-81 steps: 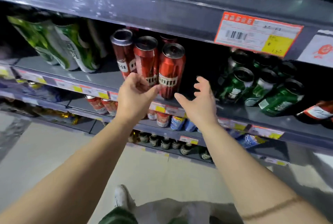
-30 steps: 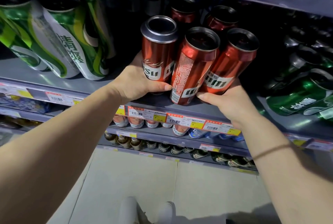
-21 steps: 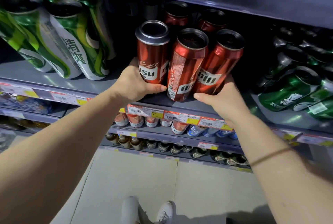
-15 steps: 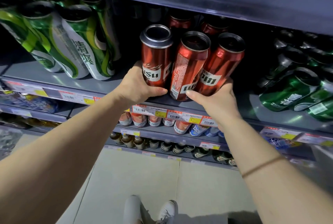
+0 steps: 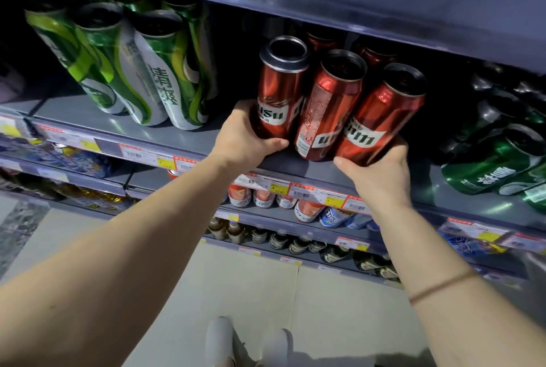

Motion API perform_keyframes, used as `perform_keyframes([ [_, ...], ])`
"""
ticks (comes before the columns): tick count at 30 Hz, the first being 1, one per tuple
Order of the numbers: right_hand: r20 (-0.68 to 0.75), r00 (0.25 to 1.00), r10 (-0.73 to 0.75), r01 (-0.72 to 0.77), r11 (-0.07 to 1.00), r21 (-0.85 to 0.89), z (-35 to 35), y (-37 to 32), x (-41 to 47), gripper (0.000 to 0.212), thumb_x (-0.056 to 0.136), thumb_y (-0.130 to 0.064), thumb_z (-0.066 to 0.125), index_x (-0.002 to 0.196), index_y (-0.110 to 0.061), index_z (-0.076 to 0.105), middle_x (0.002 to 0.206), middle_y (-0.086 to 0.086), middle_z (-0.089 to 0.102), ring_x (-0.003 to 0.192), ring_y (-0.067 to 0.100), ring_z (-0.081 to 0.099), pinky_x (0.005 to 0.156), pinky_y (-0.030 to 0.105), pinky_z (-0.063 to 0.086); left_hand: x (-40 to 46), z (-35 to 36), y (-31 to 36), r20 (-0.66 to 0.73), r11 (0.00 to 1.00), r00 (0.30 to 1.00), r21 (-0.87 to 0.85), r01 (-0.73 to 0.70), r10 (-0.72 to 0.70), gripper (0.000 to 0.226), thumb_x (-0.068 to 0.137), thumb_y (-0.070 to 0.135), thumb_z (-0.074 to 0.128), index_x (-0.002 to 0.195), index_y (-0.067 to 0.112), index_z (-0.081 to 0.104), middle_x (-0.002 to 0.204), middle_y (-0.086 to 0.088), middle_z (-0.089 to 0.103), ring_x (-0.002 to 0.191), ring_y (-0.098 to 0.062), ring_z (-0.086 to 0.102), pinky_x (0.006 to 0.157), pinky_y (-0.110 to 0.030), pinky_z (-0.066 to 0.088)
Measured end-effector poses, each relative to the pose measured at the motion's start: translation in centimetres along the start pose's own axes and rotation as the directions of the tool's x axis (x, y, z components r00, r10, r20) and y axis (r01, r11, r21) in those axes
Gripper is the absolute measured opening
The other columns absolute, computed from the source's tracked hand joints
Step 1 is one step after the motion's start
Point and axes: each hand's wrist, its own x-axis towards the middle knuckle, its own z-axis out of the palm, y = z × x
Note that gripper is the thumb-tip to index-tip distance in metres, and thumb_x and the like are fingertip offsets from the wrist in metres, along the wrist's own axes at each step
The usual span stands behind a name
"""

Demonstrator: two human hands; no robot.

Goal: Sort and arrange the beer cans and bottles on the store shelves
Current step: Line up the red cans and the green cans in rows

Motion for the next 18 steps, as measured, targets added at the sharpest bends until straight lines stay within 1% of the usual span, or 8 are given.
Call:
perform_keyframes([
  [2,-0.065,0.997,0.043,-0.04,0.998,0.052,-0.4,0.4,-1.1,0.08,0.064,-0.042,0.083,0.126,-0.016,0.039,0.127,0.005,0.05,0.115,0.023,0.052,0.089,0.037,0.045,-1.2,-0.4,0.3,-0.025,0.998,1.0,-0.065,-0.021,0.019,0.072,0.063,0.024,0.091,0.123,0.022,0.051,0.103,0.022,0.059,0.094,0.017,0.056,0.078,-0.001,0.039],
  [5,-0.237,0.969,-0.067,0.11,0.979,0.171,0.2,-0.1,-5.2,0.051,0.073,-0.029,0.078,0.114,-0.022,0.048,0.111,-0.001,0.054,0.103,0.021,0.056,0.083,0.028,0.041,-3.4,-2.2,0.2,-0.075,0.996,0.997,-0.093,0.015,-0.022,0.081,0.067,0.035,0.088,0.135,0.019,0.047,0.125,0.009,0.057,0.112,-0.002,0.053,0.087,-0.015,0.042],
  [6,-0.2,0.972,-0.126,0.164,0.969,0.183,0.9,-0.8,-6.8,0.042,0.075,-0.025,0.076,0.107,-0.026,0.05,0.105,-0.004,0.056,0.097,0.019,0.058,0.079,0.027,0.041,-4.0,-3.1,0.0,-0.095,0.995,0.995,-0.098,0.023,-0.032,0.079,0.068,0.036,0.087,0.135,0.02,0.047,0.127,0.008,0.055,0.114,-0.006,0.052,0.089,-0.019,0.042],
  [8,0.014,0.968,-0.251,0.243,0.949,0.2,2.9,-2.9,-9.2,0.036,0.076,-0.022,0.075,0.101,-0.031,0.051,0.098,-0.01,0.058,0.091,0.012,0.058,0.075,0.026,0.043,-4.9,-5.5,-0.6,-0.154,0.994,0.987,-0.102,0.031,-0.047,0.07,0.07,0.035,0.085,0.13,0.022,0.051,0.119,0.01,0.057,0.111,-0.005,0.054,0.087,-0.017,0.044],
  [10,0.254,0.91,-0.328,0.274,0.934,0.228,4.9,-5.7,-10.5,0.041,0.076,-0.024,0.076,0.105,-0.035,0.05,0.099,-0.015,0.057,0.091,0.005,0.056,0.077,0.025,0.046,-5.2,-8.5,-1.1,-0.247,0.994,0.966,-0.1,0.05,-0.073,0.059,0.072,0.035,0.084,0.121,0.025,0.054,0.111,0.013,0.059,0.106,-0.004,0.056,0.086,-0.017,0.046],
  [12,0.382,0.858,-0.343,0.263,0.933,0.246,6.8,-8.6,-10.6,0.046,0.076,-0.03,0.077,0.111,-0.036,0.049,0.103,-0.016,0.056,0.092,0.003,0.056,0.079,0.025,0.047,-5.0,-11.7,-1.9,-0.338,0.992,0.935,-0.096,0.078,-0.106,0.056,0.072,0.037,0.084,0.117,0.025,0.054,0.108,0.013,0.06,0.104,-0.005,0.057,0.086,-0.02,0.046],
  [15,0.395,0.861,-0.32,0.249,0.943,0.221,9.5,-11.9,-10.1,0.054,0.078,-0.036,0.075,0.123,-0.031,0.046,0.107,-0.013,0.055,0.095,0.008,0.057,0.085,0.034,0.049,-3.9,-15.7,-3.8,-0.421,0.989,0.896,-0.108,0.101,-0.138,0.064,0.071,0.037,0.085,0.122,0.021,0.05,0.111,0.01,0.055,0.105,-0.009,0.054,0.085,-0.017,0.043],
  [18,0.343,0.911,-0.228,0.2,0.973,0.115,12.7,-14.4,-9.5,0.073,0.074,-0.048,0.074,0.132,-0.02,0.041,0.125,-0.001,0.053,0.11,0.018,0.053,0.093,0.04,0.046,-1.6,-18.8,-5.7,-0.444,0.989,0.885,-0.108,0.104,-0.142,0.087,0.066,0.034,0.088,0.136,0.017,0.041,0.126,0.004,0.049,0.116,-0.01,0.048,0.086,-0.009,0.037],
])
